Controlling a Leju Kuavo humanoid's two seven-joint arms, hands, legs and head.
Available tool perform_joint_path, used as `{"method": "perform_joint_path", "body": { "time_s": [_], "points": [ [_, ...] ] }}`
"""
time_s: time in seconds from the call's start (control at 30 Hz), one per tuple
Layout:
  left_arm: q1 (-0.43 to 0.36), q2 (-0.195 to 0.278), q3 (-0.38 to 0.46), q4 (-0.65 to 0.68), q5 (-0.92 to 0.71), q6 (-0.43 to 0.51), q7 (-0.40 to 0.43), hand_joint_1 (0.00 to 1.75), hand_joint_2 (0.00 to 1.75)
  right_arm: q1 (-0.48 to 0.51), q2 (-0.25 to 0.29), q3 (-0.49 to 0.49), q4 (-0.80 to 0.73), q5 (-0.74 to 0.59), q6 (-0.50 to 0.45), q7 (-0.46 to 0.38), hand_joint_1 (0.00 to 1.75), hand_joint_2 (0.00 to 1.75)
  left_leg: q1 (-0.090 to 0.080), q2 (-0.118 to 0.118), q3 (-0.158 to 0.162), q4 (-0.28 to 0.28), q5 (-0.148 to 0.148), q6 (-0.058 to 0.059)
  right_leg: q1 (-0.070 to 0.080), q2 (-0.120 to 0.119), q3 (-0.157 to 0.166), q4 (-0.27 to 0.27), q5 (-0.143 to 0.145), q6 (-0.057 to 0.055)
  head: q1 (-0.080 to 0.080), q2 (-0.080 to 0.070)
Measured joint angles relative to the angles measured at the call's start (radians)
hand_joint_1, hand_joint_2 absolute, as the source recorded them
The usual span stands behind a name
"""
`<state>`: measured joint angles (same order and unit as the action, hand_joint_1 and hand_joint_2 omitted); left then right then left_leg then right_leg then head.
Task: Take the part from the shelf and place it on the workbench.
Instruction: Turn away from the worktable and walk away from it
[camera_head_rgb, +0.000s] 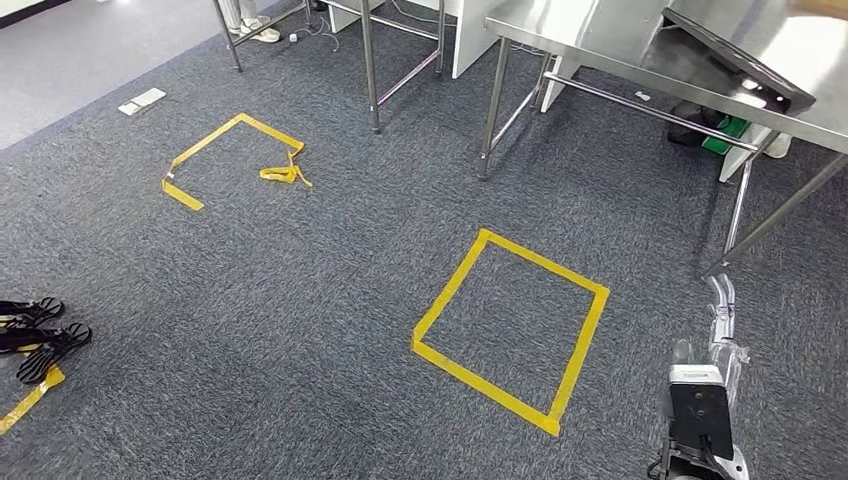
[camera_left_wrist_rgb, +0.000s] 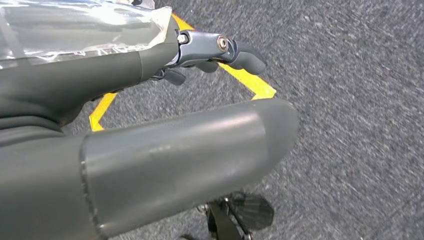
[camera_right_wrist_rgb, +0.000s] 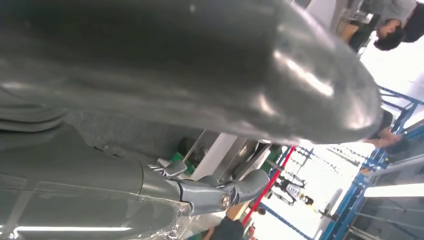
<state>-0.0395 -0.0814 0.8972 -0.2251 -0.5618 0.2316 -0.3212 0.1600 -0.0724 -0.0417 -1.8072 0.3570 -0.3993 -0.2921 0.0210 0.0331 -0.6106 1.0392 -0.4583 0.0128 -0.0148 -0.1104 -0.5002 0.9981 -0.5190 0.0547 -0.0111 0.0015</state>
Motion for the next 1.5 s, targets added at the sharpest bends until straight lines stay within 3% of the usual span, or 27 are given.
{"method": "perform_joint_path", "body": {
  "time_s": [0.07,0.13,0.2,0.23,0.27,0.33,0.4,0.43,0.5,0.53,0.6,0.67,0.73,0.77,0.8,0.87,0.93,1.0,1.07,1.1,1.17,1.23,1.27,1.3,1.37,1.43,1.5],
  "points": [
    [0.0,0.0,0.0,0.0,-0.002,0.001,0.0,0.0,0.0,-0.012,-0.008,-0.002,0.008,0.0,0.008,0.002,0.0,0.0,-0.001,-0.019,-0.001,-0.005,0.007,0.017,-0.004,0.028,-0.011,0.028,-0.019,0.006,0.002,0.0],
    [0.0,0.0,0.0,0.0,-0.003,0.002,0.0,0.0,0.0,-0.016,-0.015,-0.004,0.015,0.0,0.011,0.003,0.0,0.0,-0.002,-0.039,-0.004,-0.007,0.011,0.031,-0.007,0.082,-0.064,0.14,-0.073,0.0,0.007,0.0],
    [-0.001,0.0,0.0,0.0,-0.003,0.002,0.0,0.0,0.0,-0.016,-0.019,-0.007,0.023,0.0,0.011,0.004,0.0,0.0,-0.006,-0.064,-0.008,-0.007,0.014,0.038,-0.005,0.103,-0.134,0.277,-0.121,-0.005,0.01,0.0],
    [0.0,0.0,0.0,0.0,-0.003,0.002,0.0,0.0,0.0,-0.017,-0.021,-0.009,0.027,0.001,0.011,0.004,0.0,0.0,-0.008,-0.077,-0.009,-0.007,0.015,0.039,-0.004,0.106,-0.152,0.306,-0.125,-0.002,0.011,0.0],
    [0.0,0.0,0.0,0.0,-0.003,0.002,0.0,0.0,0.0,-0.018,-0.022,-0.01,0.031,0.003,0.011,0.005,0.0,0.0,-0.01,-0.091,-0.01,-0.007,0.016,0.04,-0.003,0.109,-0.148,0.291,-0.111,0.004,0.011,0.0],
    [0.001,0.0,0.0,0.0,-0.004,0.003,0.0,0.0,0.0,-0.028,-0.029,-0.011,0.042,0.01,0.015,0.01,0.0,0.0,-0.011,-0.118,-0.009,-0.006,0.018,0.038,-0.004,0.134,-0.089,0.157,-0.05,0.016,0.011,0.0],
    [0.0,0.0,0.0,0.0,-0.004,0.004,0.0,0.0,0.0,-0.048,-0.041,-0.011,0.059,0.019,0.022,0.016,0.0,0.0,-0.014,-0.14,-0.011,-0.005,0.022,0.031,-0.003,0.172,-0.036,0.038,-0.005,0.012,0.012,0.0],
    [0.0,-0.001,0.0,0.0,-0.004,0.005,0.001,0.0,0.0,-0.058,-0.047,-0.011,0.07,0.021,0.025,0.018,0.0,0.0,-0.016,-0.149,-0.013,-0.006,0.024,0.027,0.0,0.182,-0.026,0.015,0.003,0.006,0.012,0.0],
    [0.001,0.0,0.0,0.001,-0.004,0.005,0.001,0.0,0.0,-0.074,-0.056,-0.012,0.087,0.023,0.029,0.021,0.0,0.0,-0.016,-0.168,-0.017,-0.01,0.031,0.015,0.002,0.165,-0.022,0.01,0.009,-0.008,0.011,0.0],
    [0.003,0.0,0.0,0.001,-0.004,0.006,0.001,0.0,0.0,-0.081,-0.058,-0.012,0.093,0.024,0.029,0.022,0.0,0.0,-0.016,-0.166,-0.021,-0.007,0.03,0.01,-0.001,0.154,-0.019,0.007,0.013,-0.015,0.011,0.0],
    [0.003,0.0,0.0,0.001,-0.004,0.006,0.001,0.0,0.0,-0.088,-0.061,-0.012,0.103,0.024,0.03,0.022,0.0,0.0,-0.018,-0.12,-0.047,0.044,-0.005,0.002,-0.009,0.128,-0.015,0.0,0.019,-0.028,0.008,0.0],
    [0.0,0.0,0.0,0.001,-0.004,0.007,0.001,0.0,0.0,-0.09,-0.064,-0.012,0.112,0.025,0.03,0.022,0.0,0.0,-0.018,-0.061,-0.108,0.171,-0.075,-0.004,-0.007,0.1,-0.014,-0.001,0.018,-0.035,0.005,0.0],
    [0.0,0.0,0.0,0.001,-0.004,0.007,0.001,0.0,0.0,-0.09,-0.065,-0.012,0.121,0.025,0.03,0.022,0.0,0.0,-0.013,-0.042,-0.156,0.272,-0.11,-0.011,-0.006,0.071,-0.014,0.0,0.015,-0.038,0.004,0.0],
    [0.001,0.0,0.0,0.001,-0.004,0.007,0.001,0.0,0.0,-0.09,-0.066,-0.012,0.124,0.025,0.03,0.022,0.0,0.0,-0.01,-0.037,-0.153,0.269,-0.098,-0.014,-0.006,0.057,-0.013,0.0,0.014,-0.038,0.004,0.0],
    [0.002,0.001,0.0,0.001,-0.004,0.007,0.001,0.0,0.0,-0.091,-0.066,-0.011,0.127,0.025,0.03,0.022,0.0,0.0,-0.006,-0.029,-0.128,0.225,-0.071,-0.017,-0.008,0.045,-0.011,0.0,0.012,-0.036,0.004,0.0],
    [0.001,0.001,0.0,0.001,-0.004,0.007,0.001,0.0,0.0,-0.094,-0.067,-0.011,0.132,0.025,0.029,0.022,0.0,0.0,-0.002,0.009,-0.05,0.087,-0.015,-0.02,-0.005,0.024,-0.007,0.005,0.003,-0.026,0.003,0.0],
    [-0.001,0.0,0.0,0.001,-0.004,0.007,0.001,0.0,0.0,-0.099,-0.07,-0.011,0.135,0.025,0.029,0.022,0.0,0.0,-0.006,0.028,-0.01,0.013,0.002,-0.011,0.003,0.008,-0.003,0.008,-0.006,-0.014,0.005,0.0],
    [-0.002,0.0,0.0,0.002,-0.005,0.008,0.001,0.0,0.0,-0.102,-0.072,-0.011,0.137,0.025,0.029,0.023,0.0,0.0,-0.011,0.008,-0.012,0.008,0.0,0.005,0.007,-0.01,0.004,0.003,-0.009,-0.006,0.008,0.0],
    [-0.001,0.0,0.0,0.002,-0.005,0.008,0.001,0.0,0.0,-0.104,-0.074,-0.01,0.138,0.025,0.029,0.023,0.0,0.0,-0.011,-0.013,-0.012,0.003,0.004,0.02,0.004,0.01,0.0,0.017,-0.022,0.0,0.009,0.0],
    [-0.001,0.0,0.0,0.002,-0.005,0.008,0.001,0.0,0.0,-0.104,-0.075,-0.01,0.138,0.025,0.029,0.023,0.0,0.0,-0.01,-0.023,-0.012,0.0,0.007,0.026,0.002,0.036,-0.015,0.05,-0.04,0.0,0.01,0.0],
    [-0.004,0.001,0.0,0.002,-0.005,0.01,0.005,0.0,0.0,-0.106,-0.078,-0.009,0.148,0.025,0.031,0.028,0.0,0.0,-0.01,-0.045,-0.013,-0.002,0.01,0.036,-0.001,0.089,-0.078,0.174,-0.093,-0.006,0.013,0.0],
    [-0.006,0.001,0.0,0.002,-0.004,0.013,0.011,0.0,0.0,-0.108,-0.082,-0.008,0.168,0.02,0.034,0.033,0.0,0.0,-0.012,-0.071,-0.015,-0.002,0.012,0.04,0.001,0.104,-0.14,0.289,-0.126,-0.006,0.014,0.0],
    [-0.006,0.0,0.0,0.002,-0.004,0.015,0.014,0.0,0.0,-0.111,-0.082,-0.008,0.18,0.014,0.036,0.033,0.0,0.0,-0.013,-0.086,-0.015,-0.001,0.013,0.04,0.002,0.106,-0.149,0.298,-0.119,-0.001,0.014,0.0],
    [-0.006,0.0,0.0,0.002,-0.002,0.018,0.015,0.0,0.0,-0.116,-0.082,-0.008,0.192,0.006,0.038,0.032,0.0,0.0,-0.014,-0.1,-0.014,-0.001,0.013,0.041,0.002,0.11,-0.138,0.263,-0.096,0.006,0.014,0.0],
    [-0.006,-0.001,0.001,0.002,0.003,0.022,0.017,0.0,0.0,-0.131,-0.08,-0.007,0.217,-0.015,0.039,0.026,0.0,0.0,-0.014,-0.127,-0.014,-0.001,0.016,0.039,0.0,0.143,-0.079,0.121,-0.033,0.016,0.014,0.0],
    [-0.006,-0.003,0.002,0.002,0.006,0.026,0.018,0.0,0.0,-0.144,-0.074,-0.004,0.241,-0.039,0.038,0.015,0.0,0.0,-0.015,-0.149,-0.016,-0.001,0.02,0.031,0.003,0.172,-0.039,0.027,0.003,0.009,0.014,0.0],
    [-0.003,-0.005,0.004,0.003,0.011,0.037,0.025,0.0,0.0,-0.152,-0.061,-0.001,0.263,-0.067,0.033,0.003,0.0,0.0,-0.014,-0.167,-0.02,-0.007,0.028,0.018,0.011,0.163,-0.032,0.015,0.011,-0.007,0.014,0.0]
  ]
}}
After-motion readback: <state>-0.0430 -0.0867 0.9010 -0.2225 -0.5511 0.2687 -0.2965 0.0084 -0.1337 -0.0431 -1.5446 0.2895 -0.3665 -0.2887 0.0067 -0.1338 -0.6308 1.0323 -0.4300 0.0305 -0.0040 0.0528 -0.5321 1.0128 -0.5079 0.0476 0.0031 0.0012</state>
